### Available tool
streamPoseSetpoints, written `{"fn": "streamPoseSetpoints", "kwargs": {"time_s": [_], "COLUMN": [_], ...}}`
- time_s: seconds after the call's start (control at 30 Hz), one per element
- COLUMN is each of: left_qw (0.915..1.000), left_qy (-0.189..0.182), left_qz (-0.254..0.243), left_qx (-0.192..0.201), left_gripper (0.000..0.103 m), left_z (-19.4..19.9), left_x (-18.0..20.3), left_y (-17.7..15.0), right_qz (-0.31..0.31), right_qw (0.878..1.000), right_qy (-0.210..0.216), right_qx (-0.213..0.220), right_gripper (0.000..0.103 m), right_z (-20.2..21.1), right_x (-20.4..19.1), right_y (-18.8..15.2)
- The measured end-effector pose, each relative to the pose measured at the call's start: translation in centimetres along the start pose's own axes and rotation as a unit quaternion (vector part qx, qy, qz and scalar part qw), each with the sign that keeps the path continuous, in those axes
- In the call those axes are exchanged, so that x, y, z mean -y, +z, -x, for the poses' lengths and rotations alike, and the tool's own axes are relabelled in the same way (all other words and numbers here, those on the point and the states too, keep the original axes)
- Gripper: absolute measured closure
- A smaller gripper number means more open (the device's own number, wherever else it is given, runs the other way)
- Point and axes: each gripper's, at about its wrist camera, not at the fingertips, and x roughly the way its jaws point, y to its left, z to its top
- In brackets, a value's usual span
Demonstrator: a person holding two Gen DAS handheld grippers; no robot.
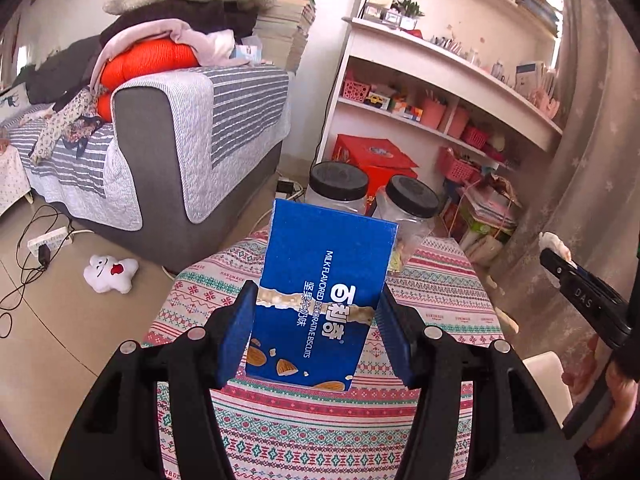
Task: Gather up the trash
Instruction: 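Drop the tissue into the bin with the right tool while the left tool carries the packet, then move the left tool over the bin and release the biscuit packet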
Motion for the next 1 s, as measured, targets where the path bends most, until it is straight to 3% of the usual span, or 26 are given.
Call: {"fn": "streamPoseSetpoints", "kwargs": {"time_s": [0.27,0.47,0.6,0.73,0.8,0.9,0.93,0.97,1.0], "left_qw": [0.9999,0.9998,0.9997,0.9993,0.9986,0.9963,0.9951,0.9936,0.9918], "left_qy": [-0.005,-0.012,-0.018,-0.027,-0.037,-0.062,-0.070,-0.081,-0.095], "left_qz": [0.009,0.004,-0.009,-0.024,-0.038,-0.060,-0.069,-0.078,-0.086], "left_qx": [0.012,0.015,0.014,0.010,0.009,0.007,0.007,0.007,0.004], "left_gripper": [0.046,0.046,0.046,0.046,0.046,0.046,0.046,0.046,0.046], "left_z": [0.5,0.6,0.4,0.1,0.1,0.1,0.1,0.1,0.1], "left_x": [0.8,1.9,3.5,5.6,7.1,10.0,11.2,12.6,14.0], "left_y": [-0.4,-0.8,-1.3,-2.0,-2.3,-2.8,-3.0,-3.3,-3.5], "right_qz": [-0.046,-0.101,-0.152,-0.195,-0.210,-0.236,-0.240,-0.244,-0.246], "right_qw": [0.994,0.979,0.960,0.940,0.933,0.921,0.916,0.911,0.909], "right_qy": [-0.094,-0.178,-0.235,-0.270,-0.276,-0.298,-0.314,-0.328,-0.336], "right_qx": [0.026,0.025,-0.006,-0.072,-0.097,-0.081,-0.066,-0.047,-0.031], "right_gripper": [0.073,0.072,0.072,0.070,0.064,0.031,0.014,0.007,0.007], "right_z": [4.0,5.5,5.2,3.8,3.4,4.6,5.3,6.2,6.9], "right_x": [5.6,11.6,16.2,20.4,21.8,23.1,23.3,23.5,23.7], "right_y": [-1.1,-2.9,-4.7,-6.8,-7.8,-8.2,-8.2,-8.2,-8.0]}}
